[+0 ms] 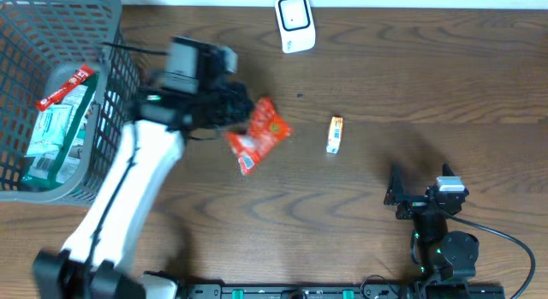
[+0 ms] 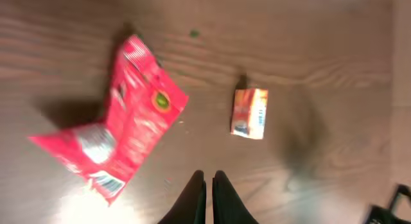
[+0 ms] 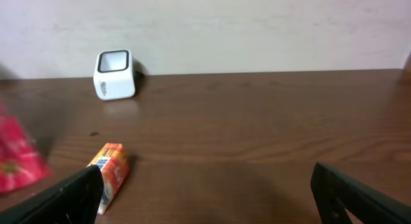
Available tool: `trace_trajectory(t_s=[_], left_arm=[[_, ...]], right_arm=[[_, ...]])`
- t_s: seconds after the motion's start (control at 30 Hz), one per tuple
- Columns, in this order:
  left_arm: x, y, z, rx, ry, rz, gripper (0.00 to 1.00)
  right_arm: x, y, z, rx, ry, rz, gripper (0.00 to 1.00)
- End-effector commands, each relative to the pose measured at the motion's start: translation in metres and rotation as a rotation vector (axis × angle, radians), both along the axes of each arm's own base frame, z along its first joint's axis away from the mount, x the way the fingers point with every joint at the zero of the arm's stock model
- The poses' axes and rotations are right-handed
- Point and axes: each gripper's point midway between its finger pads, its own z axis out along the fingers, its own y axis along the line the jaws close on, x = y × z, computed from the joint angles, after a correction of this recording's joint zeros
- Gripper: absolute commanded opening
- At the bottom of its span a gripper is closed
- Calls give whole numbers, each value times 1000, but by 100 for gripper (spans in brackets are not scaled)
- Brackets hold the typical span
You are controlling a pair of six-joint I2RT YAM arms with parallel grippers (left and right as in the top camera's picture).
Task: Scan the item barcode
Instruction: 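Carry the red bag with the left gripper toward the table center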
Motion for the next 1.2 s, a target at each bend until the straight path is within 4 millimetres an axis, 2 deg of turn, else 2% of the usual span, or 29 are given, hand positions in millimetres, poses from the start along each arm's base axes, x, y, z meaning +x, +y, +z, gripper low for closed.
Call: trace_trajectory(t_s=[0.0, 0.1, 0.17, 0.2, 0.27, 0.3, 0.4, 0.47, 0.6, 0.63, 0.7, 0.73, 0.83, 0.9, 0.97, 1.0, 1.1, 1.17], left_arm=[[14, -18, -56, 67, 67, 38, 7], [28, -22, -77, 109, 50, 40, 7], [35, -25, -77, 115, 5, 8, 9], [39, -26, -71, 127, -43, -29, 22], [44, -21, -69, 179, -88, -51, 26], [45, -13, -71, 220, -90, -33, 26], [43, 12, -83, 350, -61, 25, 13], [37, 17, -91, 389, -31, 4, 8], [18, 24, -129, 435, 87, -25, 8], [14, 25, -146, 450, 127, -34, 8], [11, 26, -164, 466, 171, -43, 8], [9, 27, -181, 480, 207, -50, 8], [8, 28, -210, 499, 250, -67, 8], [9, 26, -217, 496, 255, -73, 8], [11, 20, -213, 464, 243, -93, 8], [15, 15, -203, 442, 218, -99, 8], [30, 11, -167, 416, 129, -79, 8], [40, 8, -132, 383, 34, -58, 9]], right_arm=[[0, -2, -1, -11, 1, -5, 99], [0, -2, -1, -11, 1, -5, 99], [0, -2, -1, -11, 1, -5, 99], [0, -2, -1, -11, 1, -5, 99], [0, -2, -1, -11, 1, -5, 99], [0, -2, -1, -11, 1, -5, 99], [0, -2, -1, -11, 1, -5, 99], [0, -2, -1, -11, 1, -5, 99], [0, -2, -1, -11, 1, -5, 99], [0, -2, -1, -11, 1, -5, 99], [0, -2, -1, -11, 1, -5, 99], [0, -2, -1, -11, 1, -5, 99], [0, -2, -1, -11, 1, -5, 99], [0, -2, -1, -11, 1, -5, 99], [0, -2, -1, -11, 1, -5, 99], [0, -2, -1, -11, 1, -5, 99], [0, -2, -1, -11, 1, -5, 99], [0, -2, -1, -11, 1, -5, 99]])
